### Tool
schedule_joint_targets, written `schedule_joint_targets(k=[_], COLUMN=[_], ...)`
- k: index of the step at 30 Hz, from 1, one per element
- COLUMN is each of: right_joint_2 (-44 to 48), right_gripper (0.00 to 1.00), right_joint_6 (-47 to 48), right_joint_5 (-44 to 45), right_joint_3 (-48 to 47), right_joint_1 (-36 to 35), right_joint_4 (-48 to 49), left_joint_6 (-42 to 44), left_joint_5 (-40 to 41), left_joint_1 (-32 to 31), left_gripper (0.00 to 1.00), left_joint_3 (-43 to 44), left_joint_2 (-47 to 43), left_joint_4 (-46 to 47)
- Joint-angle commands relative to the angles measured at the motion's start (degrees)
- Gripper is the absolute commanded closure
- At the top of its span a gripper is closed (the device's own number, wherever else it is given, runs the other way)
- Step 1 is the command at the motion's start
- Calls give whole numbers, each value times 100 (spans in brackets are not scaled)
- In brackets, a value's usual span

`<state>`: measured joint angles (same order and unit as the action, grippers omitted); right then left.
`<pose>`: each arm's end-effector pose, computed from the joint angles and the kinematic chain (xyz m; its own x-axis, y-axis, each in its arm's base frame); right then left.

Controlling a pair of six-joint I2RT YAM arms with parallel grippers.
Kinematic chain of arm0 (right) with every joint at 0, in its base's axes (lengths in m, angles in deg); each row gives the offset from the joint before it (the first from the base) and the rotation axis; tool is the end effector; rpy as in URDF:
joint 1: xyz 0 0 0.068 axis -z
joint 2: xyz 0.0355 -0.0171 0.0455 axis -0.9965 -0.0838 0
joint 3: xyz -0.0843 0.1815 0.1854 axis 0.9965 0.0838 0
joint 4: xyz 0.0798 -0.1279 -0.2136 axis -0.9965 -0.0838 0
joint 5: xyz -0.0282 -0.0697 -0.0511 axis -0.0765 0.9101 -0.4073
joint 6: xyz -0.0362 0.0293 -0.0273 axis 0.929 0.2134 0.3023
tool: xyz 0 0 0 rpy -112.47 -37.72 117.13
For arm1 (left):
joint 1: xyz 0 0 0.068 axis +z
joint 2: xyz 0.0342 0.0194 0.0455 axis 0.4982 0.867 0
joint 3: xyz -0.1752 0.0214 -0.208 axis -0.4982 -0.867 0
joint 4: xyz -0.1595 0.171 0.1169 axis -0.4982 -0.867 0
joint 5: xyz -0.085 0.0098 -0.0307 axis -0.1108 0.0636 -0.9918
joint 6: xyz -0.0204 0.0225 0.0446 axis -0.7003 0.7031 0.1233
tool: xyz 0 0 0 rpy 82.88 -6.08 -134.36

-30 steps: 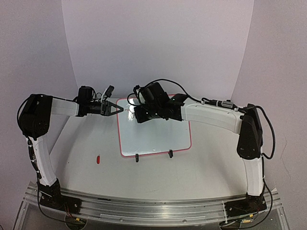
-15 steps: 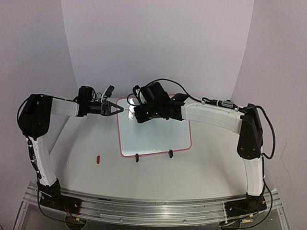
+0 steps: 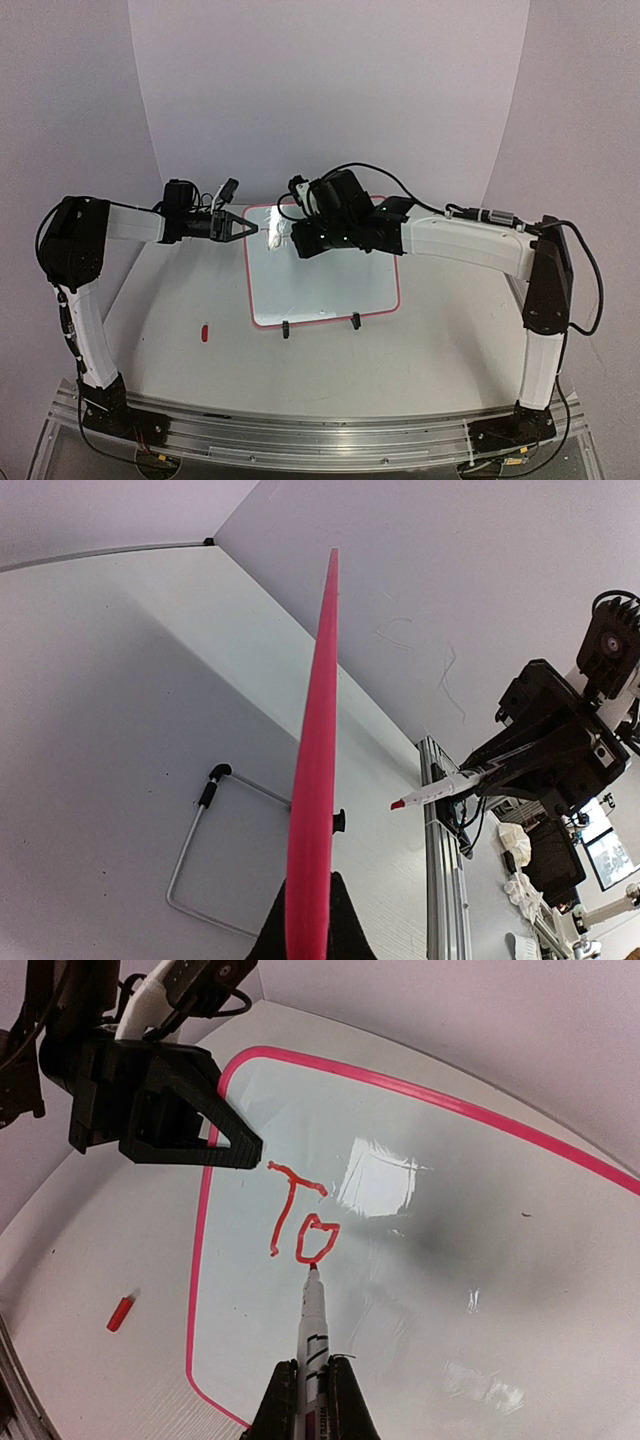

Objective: Write a sentence on the whiteboard

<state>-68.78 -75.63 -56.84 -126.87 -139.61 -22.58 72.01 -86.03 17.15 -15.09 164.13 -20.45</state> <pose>0.2808 0.3778 0.3016 -0.4111 -0.2731 -0.8697 -0.6055 0.7950 0.0366 0.4031 -0.1255 0.2052 -0.6431 0.0654 -0.7630 0.7620 0.1533 -0.6292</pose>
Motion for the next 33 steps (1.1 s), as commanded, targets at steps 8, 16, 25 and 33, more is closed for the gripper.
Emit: schedule_joint_targets(k=[8, 16, 25, 33], right_joint_2=[-2, -193, -251, -389], right_gripper=[100, 100, 100, 100], right_joint_6=[-74, -83, -100, -29], right_joint_5=[566, 599, 626, 843], right_joint_3=[-91, -260, -284, -383], right_joint_1=[-22, -17, -6, 0], right_joint_4=[259, 281, 276, 277], left_joint_6=[414, 434, 438, 420], left_joint_5=[403, 401, 392, 355], left_joint_1=[-89, -86, -92, -96], left_gripper=[100, 100, 100, 100], left_joint_3=[-2, -1, -18, -32], left_joint_2=[-64, -65, -91, -96], left_joint_4=[36, 26, 21, 57])
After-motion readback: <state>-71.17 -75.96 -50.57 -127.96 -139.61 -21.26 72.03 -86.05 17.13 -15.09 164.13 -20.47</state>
